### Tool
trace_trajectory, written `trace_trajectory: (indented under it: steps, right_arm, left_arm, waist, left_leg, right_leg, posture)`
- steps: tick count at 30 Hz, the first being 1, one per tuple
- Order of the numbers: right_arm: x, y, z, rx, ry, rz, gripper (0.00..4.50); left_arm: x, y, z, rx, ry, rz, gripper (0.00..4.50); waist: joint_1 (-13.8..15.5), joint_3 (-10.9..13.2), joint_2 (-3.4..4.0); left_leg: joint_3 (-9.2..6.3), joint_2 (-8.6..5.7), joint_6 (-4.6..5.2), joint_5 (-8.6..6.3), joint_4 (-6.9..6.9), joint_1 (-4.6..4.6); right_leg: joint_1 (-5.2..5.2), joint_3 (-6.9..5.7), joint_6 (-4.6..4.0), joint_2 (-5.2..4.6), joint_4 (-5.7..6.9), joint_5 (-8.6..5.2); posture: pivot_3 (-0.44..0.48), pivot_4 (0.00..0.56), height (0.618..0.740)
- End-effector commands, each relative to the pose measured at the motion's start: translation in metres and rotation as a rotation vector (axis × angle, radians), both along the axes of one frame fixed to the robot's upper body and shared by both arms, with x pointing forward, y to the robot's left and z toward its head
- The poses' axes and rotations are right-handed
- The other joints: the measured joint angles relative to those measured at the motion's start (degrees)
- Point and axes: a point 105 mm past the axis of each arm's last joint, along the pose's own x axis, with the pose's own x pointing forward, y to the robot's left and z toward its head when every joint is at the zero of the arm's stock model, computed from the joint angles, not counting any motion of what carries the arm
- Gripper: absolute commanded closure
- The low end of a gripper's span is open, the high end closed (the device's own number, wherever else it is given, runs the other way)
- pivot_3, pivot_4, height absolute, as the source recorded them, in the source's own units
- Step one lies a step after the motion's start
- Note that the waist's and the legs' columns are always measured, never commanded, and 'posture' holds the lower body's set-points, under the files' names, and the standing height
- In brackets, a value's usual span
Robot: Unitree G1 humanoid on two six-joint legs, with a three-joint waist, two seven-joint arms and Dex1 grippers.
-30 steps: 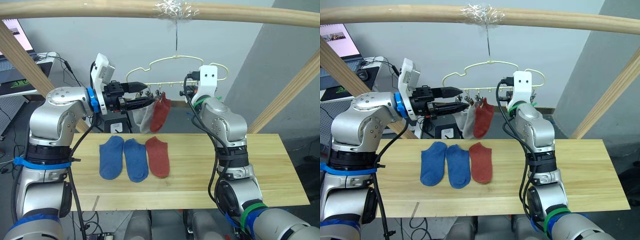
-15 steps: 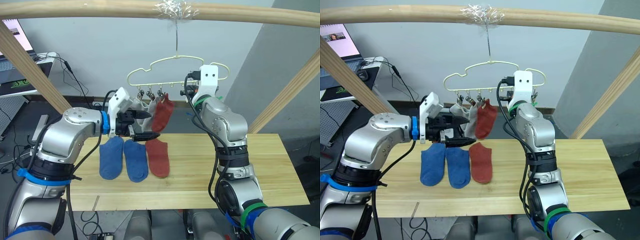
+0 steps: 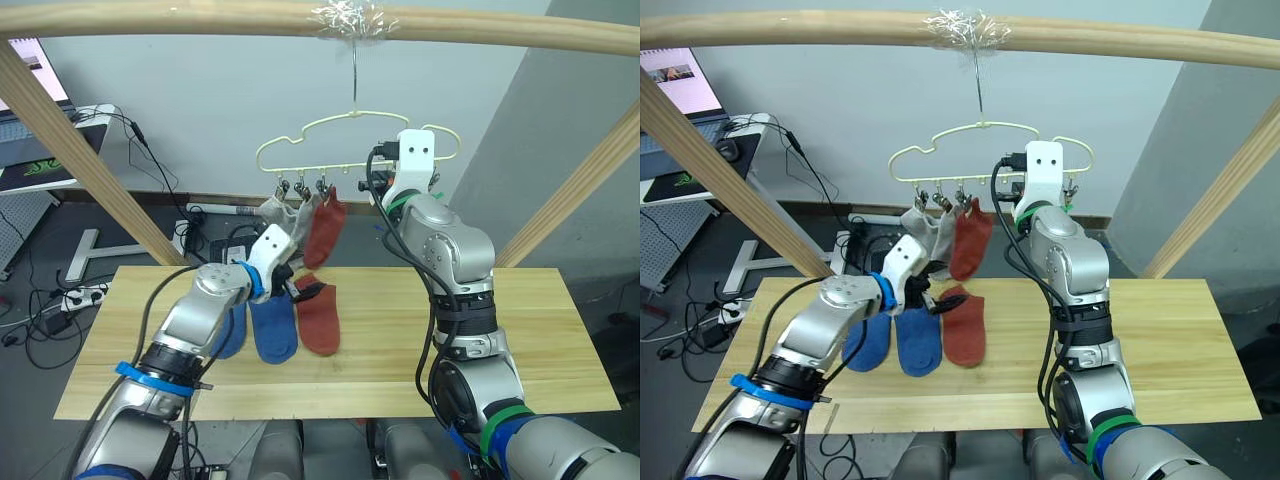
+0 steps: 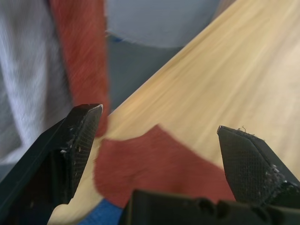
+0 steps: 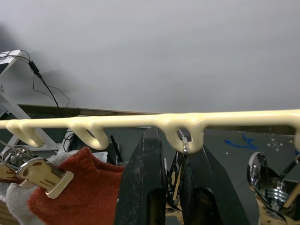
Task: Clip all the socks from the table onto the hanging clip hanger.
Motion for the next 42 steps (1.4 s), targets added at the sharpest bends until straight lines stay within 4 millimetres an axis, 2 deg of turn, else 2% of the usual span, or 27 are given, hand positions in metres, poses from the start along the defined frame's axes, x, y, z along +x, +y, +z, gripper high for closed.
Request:
trace_trajectory:
  steps: [1,10,20,23,26,39,42]
  right_arm:
    - [-0.006,0.006,0.023,0.023,-0.076,0.026,4.48]
    - [-0.008,0.004,0.023,0.024,-0.076,0.017,4.48]
    - [-0.009,0.001,0.025,0.028,-0.079,0.004,4.48]
    - [-0.010,0.000,0.025,0.030,-0.077,0.000,4.48]
    - [-0.010,-0.001,0.024,0.030,-0.075,-0.002,4.48]
    - [-0.011,-0.002,0.020,0.031,-0.060,-0.002,4.48]
    - [-0.011,-0.002,0.020,0.032,-0.058,-0.002,4.48]
  left_arm:
    - [0.010,-0.004,-0.007,0.043,-0.034,0.019,0.01]
    - [0.022,-0.009,-0.041,0.130,0.011,0.063,0.01]
    - [0.020,0.000,-0.074,0.252,0.135,0.081,0.01]
    - [0.019,-0.001,-0.078,0.257,0.160,0.076,0.01]
    - [0.019,-0.002,-0.078,0.248,0.172,0.072,0.58]
    - [0.016,0.002,-0.078,0.226,0.200,0.079,4.45]
    - [0.014,-0.002,-0.075,0.194,0.216,0.063,4.49]
  waist:
    - [0.00,0.00,0.00]
    - [-0.17,-0.01,-0.01]
    - [-0.32,-0.02,-0.01]
    - [-0.34,-0.04,0.00]
    - [-0.38,-0.05,0.02]
    - [-0.51,-0.05,0.02]
    - [-0.52,-0.05,0.02]
  left_leg:
    - [0.00,0.00,0.00,0.00,0.00,0.00]
    - [0.00,-0.01,0.00,0.00,0.00,0.00]
    - [0.00,-0.02,0.01,0.01,0.03,0.00]
    - [0.00,-0.02,0.03,0.02,0.03,0.02]
    - [0.00,-0.02,0.05,0.04,0.03,0.05]
    - [0.00,-0.02,0.22,0.15,0.04,0.20]
    - [0.00,-0.02,0.23,0.16,0.04,0.21]
  right_leg:
    - [0.00,0.00,0.00,0.00,0.00,0.00]
    - [0.00,0.00,0.00,0.00,0.01,0.00]
    - [0.00,-0.01,-0.01,0.00,0.04,0.01]
    - [0.01,-0.01,-0.01,0.00,0.09,0.01]
    - [0.01,-0.01,-0.01,0.00,0.15,0.01]
    - [0.02,0.00,-0.06,0.01,0.42,0.04]
    - [0.02,0.00,-0.06,0.01,0.44,0.04]
  posture:
    - [0.077,0.177,0.740]
    - [0.054,0.177,0.740]
    - [0.036,0.175,0.740]
    - [0.032,0.179,0.740]
    - [0.032,0.179,0.740]
    - [0.033,0.186,0.740]
    - [0.033,0.186,0.740]
